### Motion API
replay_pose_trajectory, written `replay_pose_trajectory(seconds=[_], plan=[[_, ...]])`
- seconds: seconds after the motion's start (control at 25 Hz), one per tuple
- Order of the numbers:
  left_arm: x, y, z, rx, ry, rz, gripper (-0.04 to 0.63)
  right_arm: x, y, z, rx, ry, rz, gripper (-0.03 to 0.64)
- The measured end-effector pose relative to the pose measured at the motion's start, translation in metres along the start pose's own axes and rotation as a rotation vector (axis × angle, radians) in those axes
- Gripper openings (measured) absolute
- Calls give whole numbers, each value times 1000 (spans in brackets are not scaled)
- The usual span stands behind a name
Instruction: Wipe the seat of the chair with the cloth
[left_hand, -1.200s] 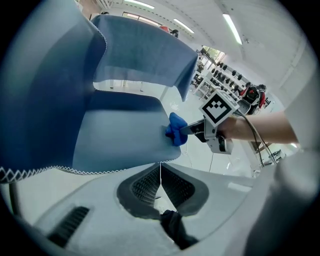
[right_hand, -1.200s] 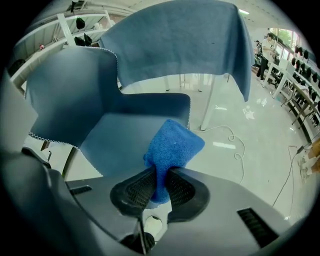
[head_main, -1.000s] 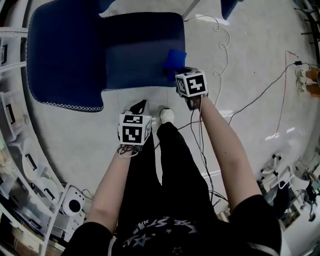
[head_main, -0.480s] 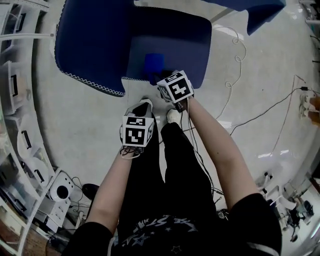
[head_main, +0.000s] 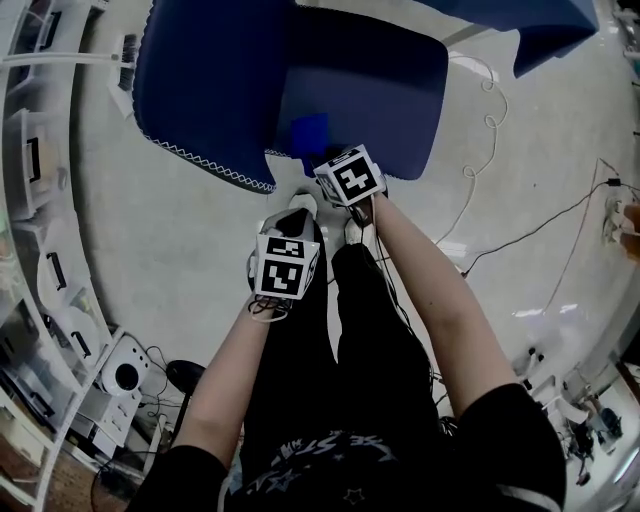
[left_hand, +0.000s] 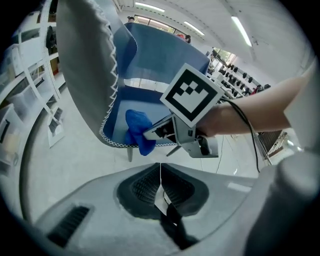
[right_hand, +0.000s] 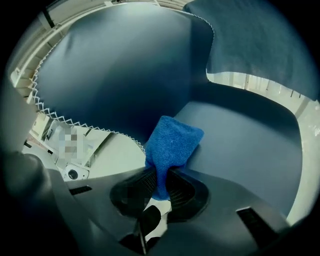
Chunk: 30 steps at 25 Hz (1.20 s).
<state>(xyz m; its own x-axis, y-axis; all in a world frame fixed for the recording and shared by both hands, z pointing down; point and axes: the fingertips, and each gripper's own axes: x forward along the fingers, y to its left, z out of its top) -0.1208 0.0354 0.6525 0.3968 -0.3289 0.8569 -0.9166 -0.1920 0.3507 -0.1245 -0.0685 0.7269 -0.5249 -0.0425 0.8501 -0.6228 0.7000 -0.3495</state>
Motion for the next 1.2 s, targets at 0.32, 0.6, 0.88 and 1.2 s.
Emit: replay_pose_trajectory(seconds=[0.32,0.6,0.88,1.2], plan=[[7,-17,22,61,-6,-60,21,-26,-51,-29,77,16,-94,55],[21,-35,34,81,12,-55,21,-64,-103,-67,163,4,-170,55],[29,-75,47,136,11,-68,21,-108,-150,-116,265,-3,-241,55],[28,-115,76,144,-55,-49,21,-154,-169,-141,256,-19,-247,55]])
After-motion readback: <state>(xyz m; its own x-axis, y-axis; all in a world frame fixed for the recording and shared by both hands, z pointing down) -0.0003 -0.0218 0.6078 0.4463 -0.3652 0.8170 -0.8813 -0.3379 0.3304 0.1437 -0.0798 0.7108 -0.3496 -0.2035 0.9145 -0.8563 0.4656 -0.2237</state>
